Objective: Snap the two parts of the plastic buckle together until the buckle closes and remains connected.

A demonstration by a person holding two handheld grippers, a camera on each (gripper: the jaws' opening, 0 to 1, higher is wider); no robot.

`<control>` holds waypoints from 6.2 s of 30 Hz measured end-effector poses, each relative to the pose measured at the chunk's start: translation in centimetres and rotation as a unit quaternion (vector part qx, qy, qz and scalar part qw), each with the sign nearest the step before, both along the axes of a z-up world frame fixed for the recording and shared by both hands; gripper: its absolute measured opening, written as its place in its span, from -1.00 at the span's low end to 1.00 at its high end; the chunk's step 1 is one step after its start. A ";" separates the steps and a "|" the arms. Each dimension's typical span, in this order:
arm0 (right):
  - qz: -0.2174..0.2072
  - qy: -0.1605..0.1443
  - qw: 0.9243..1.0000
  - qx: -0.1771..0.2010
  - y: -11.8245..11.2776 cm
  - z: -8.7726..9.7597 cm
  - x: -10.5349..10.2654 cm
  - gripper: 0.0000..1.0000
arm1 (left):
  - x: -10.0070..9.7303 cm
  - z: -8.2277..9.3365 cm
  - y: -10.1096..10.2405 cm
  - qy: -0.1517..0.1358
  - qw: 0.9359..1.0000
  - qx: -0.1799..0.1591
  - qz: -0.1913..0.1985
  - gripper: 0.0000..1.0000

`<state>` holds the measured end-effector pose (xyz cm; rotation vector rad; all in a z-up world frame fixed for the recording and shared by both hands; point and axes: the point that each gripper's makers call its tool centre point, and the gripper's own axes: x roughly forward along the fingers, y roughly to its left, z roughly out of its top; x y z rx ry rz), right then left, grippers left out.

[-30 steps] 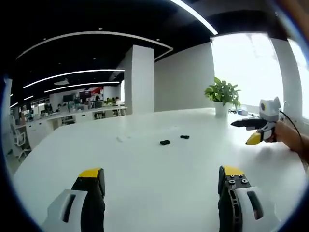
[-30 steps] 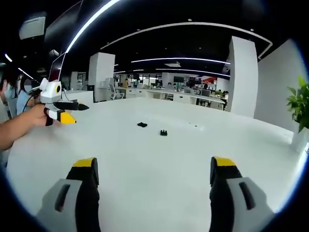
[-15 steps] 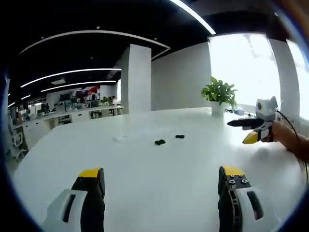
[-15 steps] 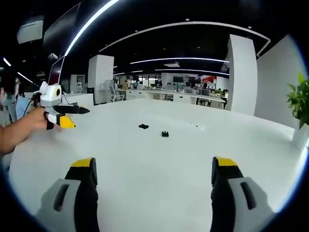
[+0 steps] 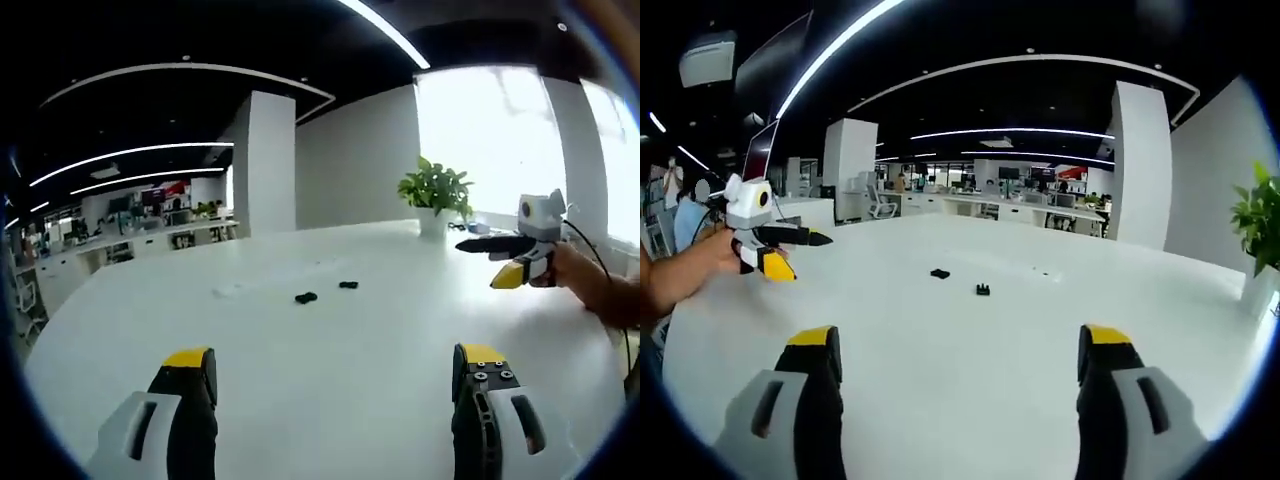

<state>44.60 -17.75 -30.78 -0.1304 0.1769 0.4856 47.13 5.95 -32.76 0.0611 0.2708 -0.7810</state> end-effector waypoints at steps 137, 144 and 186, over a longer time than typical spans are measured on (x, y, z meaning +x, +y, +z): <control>0.000 0.054 0.998 -0.030 1.0 -2.4 10.1 0.69 | 9.5 -2.2 -5.6 0.041 0.997 0.036 -0.051 0.86; 0.001 0.054 0.998 -0.028 1.0 -2.4 10.5 0.68 | 9.9 -2.3 -5.9 0.044 0.997 0.036 -0.054 0.86; 0.005 0.049 0.998 -0.028 1.3 -2.1 13.8 0.63 | 12.8 -1.7 -7.2 0.040 0.997 0.026 -0.061 0.76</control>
